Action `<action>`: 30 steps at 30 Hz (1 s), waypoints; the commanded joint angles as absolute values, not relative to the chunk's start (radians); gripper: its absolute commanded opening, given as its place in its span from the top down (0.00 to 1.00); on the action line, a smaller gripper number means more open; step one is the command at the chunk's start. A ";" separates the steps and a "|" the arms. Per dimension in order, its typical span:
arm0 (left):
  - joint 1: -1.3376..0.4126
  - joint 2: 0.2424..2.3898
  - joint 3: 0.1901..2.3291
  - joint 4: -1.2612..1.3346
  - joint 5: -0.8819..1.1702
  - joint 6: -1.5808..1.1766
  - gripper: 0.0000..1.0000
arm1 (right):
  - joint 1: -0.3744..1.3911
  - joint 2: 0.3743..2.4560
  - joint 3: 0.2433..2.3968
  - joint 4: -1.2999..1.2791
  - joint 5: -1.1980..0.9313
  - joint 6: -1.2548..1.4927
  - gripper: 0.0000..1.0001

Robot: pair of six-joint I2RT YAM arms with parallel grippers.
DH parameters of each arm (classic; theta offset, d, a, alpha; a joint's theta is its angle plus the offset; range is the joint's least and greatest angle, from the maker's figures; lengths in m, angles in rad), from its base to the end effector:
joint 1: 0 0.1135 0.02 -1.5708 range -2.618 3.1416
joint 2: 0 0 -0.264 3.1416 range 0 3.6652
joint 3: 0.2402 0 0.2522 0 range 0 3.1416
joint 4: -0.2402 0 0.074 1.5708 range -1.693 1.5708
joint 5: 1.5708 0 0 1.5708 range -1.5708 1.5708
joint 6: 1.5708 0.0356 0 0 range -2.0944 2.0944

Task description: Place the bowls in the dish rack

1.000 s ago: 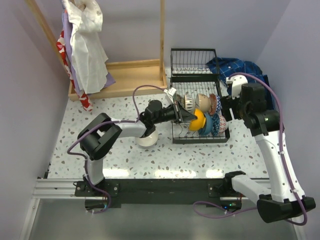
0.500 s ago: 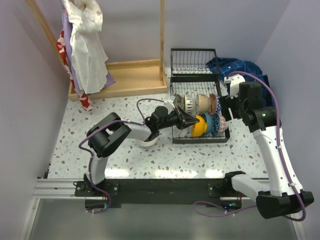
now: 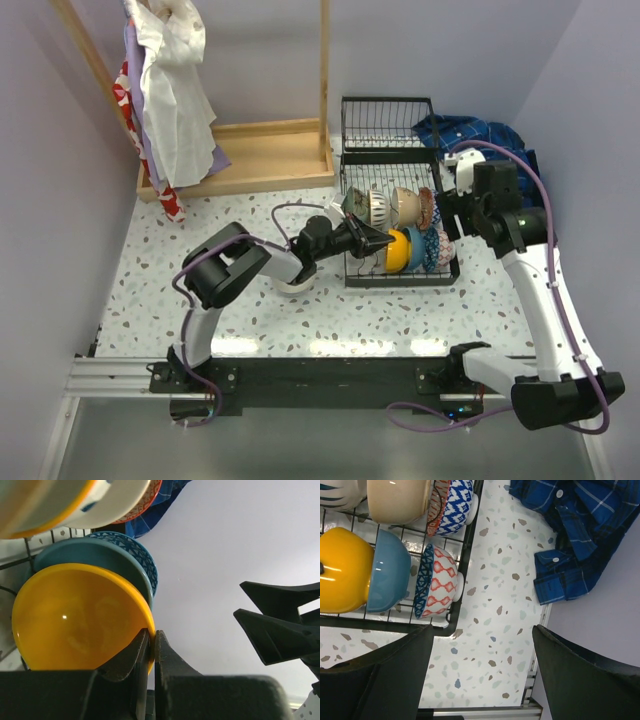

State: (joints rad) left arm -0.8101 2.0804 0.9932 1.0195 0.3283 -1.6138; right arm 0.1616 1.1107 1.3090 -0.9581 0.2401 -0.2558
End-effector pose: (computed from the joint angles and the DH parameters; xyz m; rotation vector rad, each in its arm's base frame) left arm 0.2835 -0.3145 0.1477 -0.5223 2.0604 -1.9601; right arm 0.2085 0.0254 0.3823 -0.3636 2.2975 -0.3269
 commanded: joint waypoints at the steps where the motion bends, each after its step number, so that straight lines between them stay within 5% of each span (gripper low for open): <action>1: -0.779 2.074 0.940 1.063 0.342 -1.594 1.00 | 0.158 1.109 1.307 -0.940 0.227 -0.258 0.16; 9: -0.769 2.071 0.919 1.017 0.367 -1.557 1.00 | 0.156 1.108 1.293 -0.931 0.219 -0.252 0.17; 15: -0.753 2.001 0.969 0.947 0.475 -1.430 0.56 | 0.158 1.095 1.298 -0.936 0.216 -0.247 0.17; 19: -0.698 1.898 1.020 0.615 0.520 -1.303 0.42 | 0.155 1.089 1.310 -0.942 0.247 -0.252 0.15; 23: -0.606 1.853 1.123 0.266 0.593 -1.107 0.39 | 0.156 1.091 1.347 -0.980 0.226 -0.245 0.14; 30: -0.555 1.726 1.336 -0.435 0.646 -0.293 0.36 | 0.156 1.009 1.281 -0.966 0.149 -0.253 0.12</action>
